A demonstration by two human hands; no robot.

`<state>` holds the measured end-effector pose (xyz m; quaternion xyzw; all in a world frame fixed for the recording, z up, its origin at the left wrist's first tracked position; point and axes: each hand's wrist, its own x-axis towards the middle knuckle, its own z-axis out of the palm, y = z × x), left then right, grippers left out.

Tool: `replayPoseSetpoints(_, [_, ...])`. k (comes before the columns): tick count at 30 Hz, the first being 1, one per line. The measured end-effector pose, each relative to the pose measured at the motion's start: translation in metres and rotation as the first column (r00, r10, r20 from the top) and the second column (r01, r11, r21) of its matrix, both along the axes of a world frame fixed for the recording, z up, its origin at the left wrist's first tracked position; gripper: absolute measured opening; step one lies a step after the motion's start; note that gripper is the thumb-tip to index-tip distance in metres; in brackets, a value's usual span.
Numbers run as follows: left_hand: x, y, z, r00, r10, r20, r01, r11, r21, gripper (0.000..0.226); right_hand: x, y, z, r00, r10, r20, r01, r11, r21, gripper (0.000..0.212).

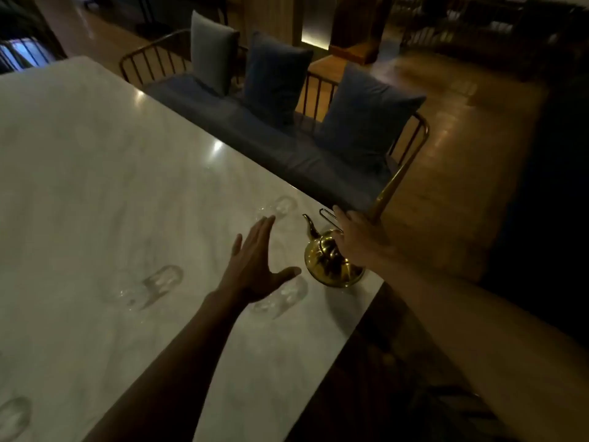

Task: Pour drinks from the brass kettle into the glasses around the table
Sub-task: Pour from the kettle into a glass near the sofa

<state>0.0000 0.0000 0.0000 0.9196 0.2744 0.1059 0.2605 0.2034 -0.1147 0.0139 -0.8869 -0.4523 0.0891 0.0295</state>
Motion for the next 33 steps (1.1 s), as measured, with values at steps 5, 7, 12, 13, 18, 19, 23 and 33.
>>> replayPoseSetpoints(5, [0.016,0.022,-0.019,1.0,-0.016,-0.026,0.015,0.999,-0.041,0.111,0.016,0.018,-0.008,0.998,0.045,-0.038,-0.044,0.999,0.023,0.054])
replayPoseSetpoints(7, [0.025,0.029,-0.025,1.0,-0.02,-0.023,0.018,0.996,-0.083,0.11,0.017,0.023,-0.014,0.994,0.051,-0.097,-0.042,0.995,0.085,0.05])
replayPoseSetpoints(12, [0.05,0.039,-0.04,0.998,-0.056,0.003,0.056,0.992,-0.116,0.109,0.024,0.035,-0.025,0.98,0.066,-0.189,-0.013,0.962,0.273,0.044])
replayPoseSetpoints(13, [0.053,0.039,-0.041,0.998,-0.055,-0.001,0.055,0.99,-0.13,0.108,0.025,0.037,-0.026,0.975,0.067,-0.213,-0.001,0.955,0.297,0.043])
replayPoseSetpoints(18, [0.066,0.029,-0.051,0.998,-0.051,-0.03,0.043,0.976,-0.211,0.108,0.028,0.043,-0.02,0.955,0.047,-0.293,0.056,0.941,0.334,0.037])
replayPoseSetpoints(19, [0.069,0.026,-0.053,0.998,-0.051,-0.04,0.041,0.974,-0.223,0.108,0.029,0.045,-0.019,0.954,0.058,-0.294,0.049,0.938,0.343,0.037])
replayPoseSetpoints(23, [0.082,0.016,-0.058,0.995,-0.015,-0.101,-0.013,0.963,-0.27,0.112,0.04,0.052,-0.015,0.942,0.111,-0.318,0.022,0.922,0.386,0.035])
replayPoseSetpoints(33, [0.106,0.006,-0.054,0.982,0.093,-0.161,-0.143,0.933,-0.33,0.117,0.059,0.078,-0.006,0.88,0.344,-0.327,-0.191,0.888,0.419,0.032])
